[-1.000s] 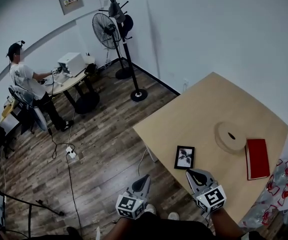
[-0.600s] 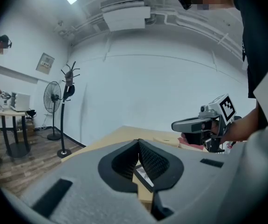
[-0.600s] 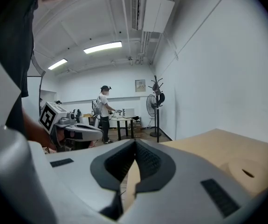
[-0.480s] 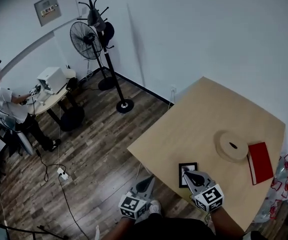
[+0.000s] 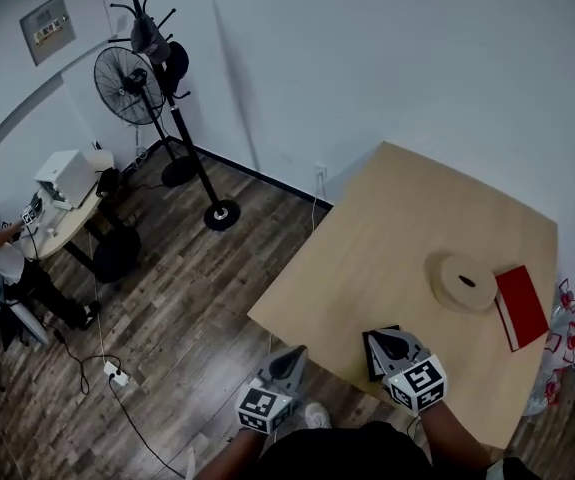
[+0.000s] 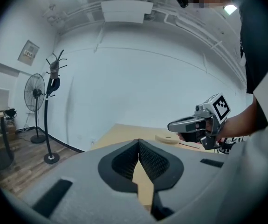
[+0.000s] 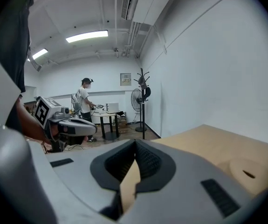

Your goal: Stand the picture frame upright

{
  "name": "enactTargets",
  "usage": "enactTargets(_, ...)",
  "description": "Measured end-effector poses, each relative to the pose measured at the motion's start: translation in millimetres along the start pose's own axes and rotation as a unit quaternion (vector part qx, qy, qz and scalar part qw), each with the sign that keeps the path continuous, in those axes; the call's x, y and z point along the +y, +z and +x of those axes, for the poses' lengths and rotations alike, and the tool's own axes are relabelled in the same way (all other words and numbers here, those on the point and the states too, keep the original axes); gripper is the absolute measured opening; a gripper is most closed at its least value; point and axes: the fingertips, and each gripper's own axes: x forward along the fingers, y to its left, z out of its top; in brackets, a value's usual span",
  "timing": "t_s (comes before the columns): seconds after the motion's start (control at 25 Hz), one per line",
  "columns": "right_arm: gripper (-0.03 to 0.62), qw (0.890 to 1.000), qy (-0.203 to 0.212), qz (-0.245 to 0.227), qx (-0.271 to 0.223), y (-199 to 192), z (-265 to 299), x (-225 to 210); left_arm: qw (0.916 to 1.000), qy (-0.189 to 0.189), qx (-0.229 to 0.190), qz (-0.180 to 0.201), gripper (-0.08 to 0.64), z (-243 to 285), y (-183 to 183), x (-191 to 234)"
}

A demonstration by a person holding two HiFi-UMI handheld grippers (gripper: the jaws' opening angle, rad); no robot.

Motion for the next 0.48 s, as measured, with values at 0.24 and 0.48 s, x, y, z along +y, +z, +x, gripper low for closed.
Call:
enactTargets(0.24,0.009,0.998,-0.036,0.012,0.044,-31.2,0.0,-26.3,0.9995,-0.026,0.009,-0.016,-0.005,23.2,-6.2,3.9)
enactTargets(0.48,0.009,0.99,-0.071,0.068,0.102,-84.4,-13.3,-67.2,0.9982,-0.045,0.025,-0.032,-0.005,52.9,-16.4,-12.7)
